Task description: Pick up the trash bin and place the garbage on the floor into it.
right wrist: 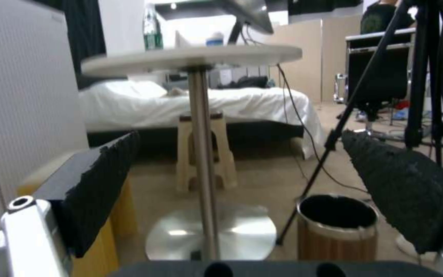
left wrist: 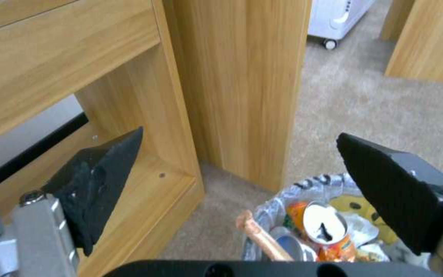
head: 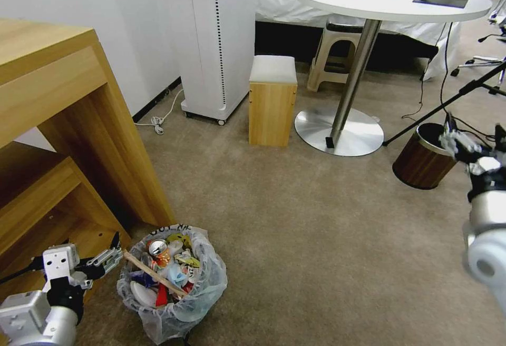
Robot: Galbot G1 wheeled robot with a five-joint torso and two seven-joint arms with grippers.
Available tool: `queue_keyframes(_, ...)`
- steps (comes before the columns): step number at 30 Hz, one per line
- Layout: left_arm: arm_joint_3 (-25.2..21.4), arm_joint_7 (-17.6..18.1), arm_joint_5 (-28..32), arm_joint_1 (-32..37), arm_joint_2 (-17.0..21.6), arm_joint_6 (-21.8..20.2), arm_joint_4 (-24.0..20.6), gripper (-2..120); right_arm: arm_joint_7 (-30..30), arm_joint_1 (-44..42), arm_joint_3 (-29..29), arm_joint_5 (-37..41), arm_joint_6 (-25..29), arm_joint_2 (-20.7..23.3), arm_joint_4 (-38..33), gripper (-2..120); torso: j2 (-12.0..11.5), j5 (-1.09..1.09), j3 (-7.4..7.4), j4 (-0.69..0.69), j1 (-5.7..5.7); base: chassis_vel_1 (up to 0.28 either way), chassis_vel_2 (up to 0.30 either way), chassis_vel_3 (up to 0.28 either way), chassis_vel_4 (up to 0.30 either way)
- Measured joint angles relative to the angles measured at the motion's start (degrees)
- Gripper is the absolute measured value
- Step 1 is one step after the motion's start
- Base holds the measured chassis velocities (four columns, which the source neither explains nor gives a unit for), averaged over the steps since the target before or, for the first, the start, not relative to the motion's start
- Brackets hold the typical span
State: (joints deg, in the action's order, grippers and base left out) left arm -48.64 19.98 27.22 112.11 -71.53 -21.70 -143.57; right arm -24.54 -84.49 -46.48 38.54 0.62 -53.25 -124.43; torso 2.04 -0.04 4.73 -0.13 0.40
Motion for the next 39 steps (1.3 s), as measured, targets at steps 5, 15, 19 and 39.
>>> queue_keyframes(5, 1.09, 0.3, 0.01, -0.79, -0.03, 0.0, 0.13, 100, 0.8, -1.7, 5.61, -5.82, -2.49, -2.67, 3.31, 100, 0.0, 0.0, 0.01, -0.01, 0.0, 0.0, 0.0, 0.0, 0.0)
queue_keyframes(15, 2.4, -1.3, -0.7, -1.66, -0.41, 1.37, 2.1, 100, 1.29, -1.35, 11.34, -8.77, -3.43, -7.8, 5.3, 100, 0.0, -0.01, 0.01, 0.0, 0.0, 0.0, 0.0, 0.0, 0.0)
queue_keyframes(19, 2.33, -1.4, -0.59, -1.53, 0.44, 1.42, 2.34, 100, 1.16, -1.52, 12.04, -9.2, -4.07, -9.3, 3.31, 100, 0.0, -0.01, 0.01, -0.01, 0.0, 0.0, 0.0, 0.0, 0.0)
queue_keyframes(39, 2.16, -1.4, 0.86, -2.14, 2.5, 1.1, 3.88, 100, 0.66, -1.26, 13.15, -10.38, -6.21, -10.35, 1.52, 100, 0.0, -0.01, 0.01, -0.01, 0.01, 0.0, 0.0, 0.0, 0.0)
